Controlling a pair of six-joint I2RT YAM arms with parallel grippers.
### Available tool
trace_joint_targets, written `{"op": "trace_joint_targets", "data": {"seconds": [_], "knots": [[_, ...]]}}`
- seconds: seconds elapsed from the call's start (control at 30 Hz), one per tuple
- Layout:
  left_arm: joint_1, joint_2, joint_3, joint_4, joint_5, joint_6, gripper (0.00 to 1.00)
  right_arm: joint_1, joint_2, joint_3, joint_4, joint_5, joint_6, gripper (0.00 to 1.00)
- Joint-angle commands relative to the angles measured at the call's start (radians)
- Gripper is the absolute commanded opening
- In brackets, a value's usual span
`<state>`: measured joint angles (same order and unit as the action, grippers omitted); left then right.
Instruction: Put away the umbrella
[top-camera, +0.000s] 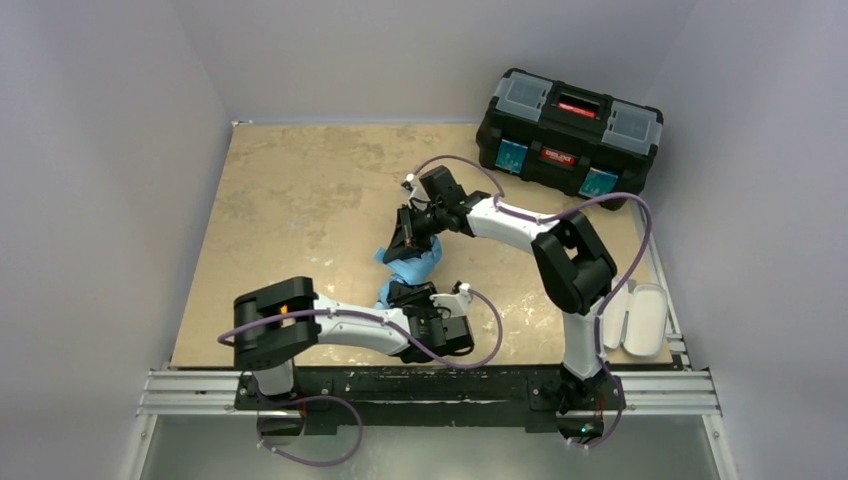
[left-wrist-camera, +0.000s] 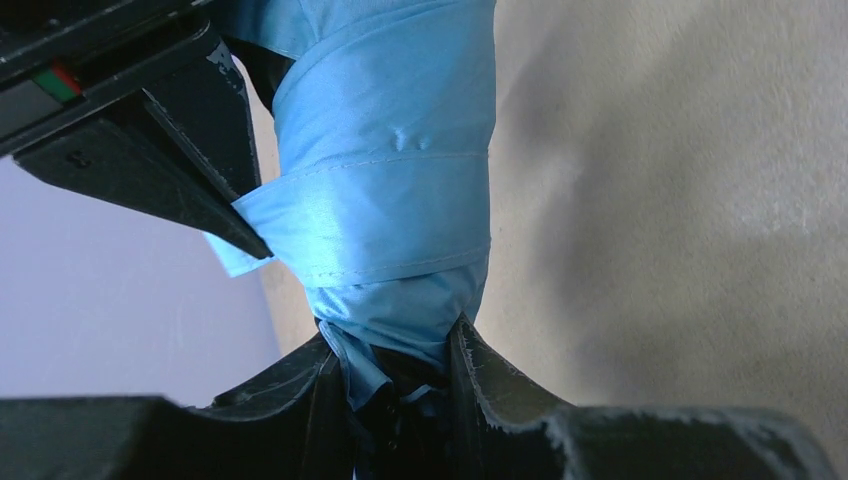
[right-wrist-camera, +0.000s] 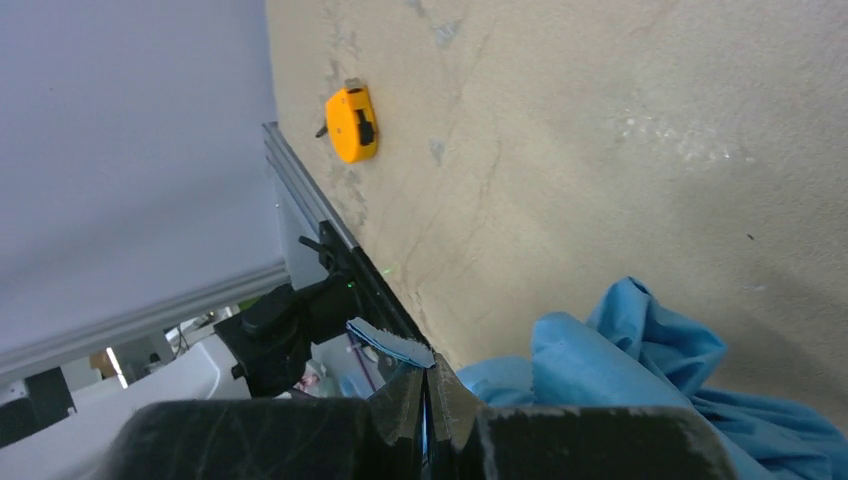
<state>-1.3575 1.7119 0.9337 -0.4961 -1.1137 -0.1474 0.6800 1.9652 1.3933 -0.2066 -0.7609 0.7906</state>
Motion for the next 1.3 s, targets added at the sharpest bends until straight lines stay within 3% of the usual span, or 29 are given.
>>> {"op": "trace_joint_targets", "data": {"seconds": [0.0,0.2,0.33,0.6,0.73,0.9,1.17,1.27], "knots": [[-0.091,0.07,0.11,0.021,-0.016,-0.042,0.0,0.016,0.034,0.121,0.143,0.143,0.016,0.0],[-0.104,0.229,0.182,-0.122,-0.069,-0.209,0.0,0.019,0.128,0.085,0.154,0.208,-0.008,0.0],[-0.107,0.326,0.236,-0.224,-0.041,-0.315,0.0,0.019,0.129,-0.043,0.201,0.254,-0.022,0.0],[-0.11,0.442,0.265,-0.264,0.09,-0.381,0.0,0.019,0.08,-0.321,0.405,0.288,-0.023,0.0],[-0.106,0.475,0.26,-0.236,0.223,-0.38,0.23,0.02,0.071,-0.419,0.514,0.286,-0.008,0.0],[-0.104,0.396,0.198,-0.159,0.357,-0.358,0.5,0.018,0.076,-0.481,0.59,0.271,-0.004,0.0],[-0.095,0.243,0.154,-0.122,0.514,-0.328,0.74,0.012,0.07,-0.503,0.628,0.263,-0.021,0.0],[-0.085,0.164,0.132,-0.092,0.613,-0.305,0.77,0.011,0.072,-0.505,0.638,0.257,-0.023,0.0]]}}
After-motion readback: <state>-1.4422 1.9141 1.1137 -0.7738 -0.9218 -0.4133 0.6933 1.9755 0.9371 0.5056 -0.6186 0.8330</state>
